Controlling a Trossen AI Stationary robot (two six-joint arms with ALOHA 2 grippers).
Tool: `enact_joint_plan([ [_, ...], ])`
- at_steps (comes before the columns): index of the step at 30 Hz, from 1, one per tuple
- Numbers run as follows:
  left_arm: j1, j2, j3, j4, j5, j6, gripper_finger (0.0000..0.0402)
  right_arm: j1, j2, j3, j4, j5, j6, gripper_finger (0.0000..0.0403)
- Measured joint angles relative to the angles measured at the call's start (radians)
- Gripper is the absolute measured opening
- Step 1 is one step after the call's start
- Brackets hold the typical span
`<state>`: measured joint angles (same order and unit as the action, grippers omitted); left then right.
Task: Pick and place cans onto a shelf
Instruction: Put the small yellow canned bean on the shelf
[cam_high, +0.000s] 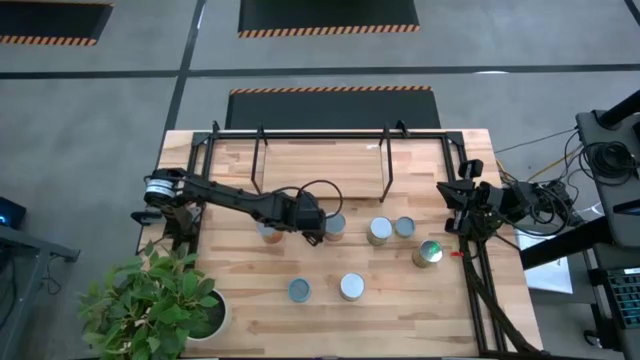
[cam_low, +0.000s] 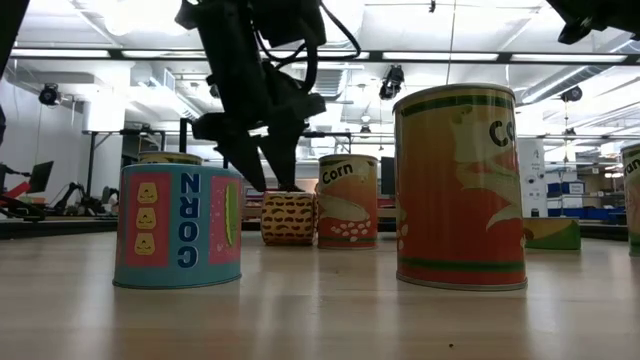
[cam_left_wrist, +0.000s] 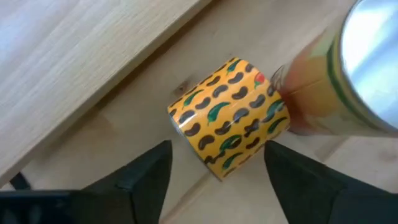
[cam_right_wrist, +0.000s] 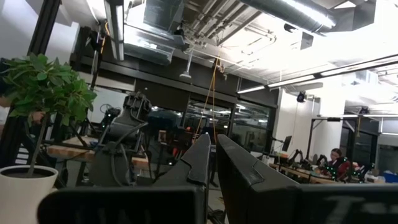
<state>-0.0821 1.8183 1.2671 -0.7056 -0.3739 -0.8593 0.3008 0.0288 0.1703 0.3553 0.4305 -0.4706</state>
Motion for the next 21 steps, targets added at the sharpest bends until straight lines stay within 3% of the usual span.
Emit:
enact_joint_plan([
  [4, 0.002, 0.0, -0.036, 0.052, -0.009, -0.004, 0.0255, 0.0, 0.0, 0.0, 0.0, 0.0, 0.0, 0.0018],
  [9, 0.004, 0.0, -0.073, 0.096, -0.01, 0.001, 0.0241, 0.0, 0.0, 0.0, 0.0, 0.0, -0.001, 0.0018],
  [21, 0.004, 0.0, -0.06, 0.1, -0.012, 0.038, 0.0124, 0.0, 0.0, 0.0, 0.0, 0.0, -0.003, 0.0018],
])
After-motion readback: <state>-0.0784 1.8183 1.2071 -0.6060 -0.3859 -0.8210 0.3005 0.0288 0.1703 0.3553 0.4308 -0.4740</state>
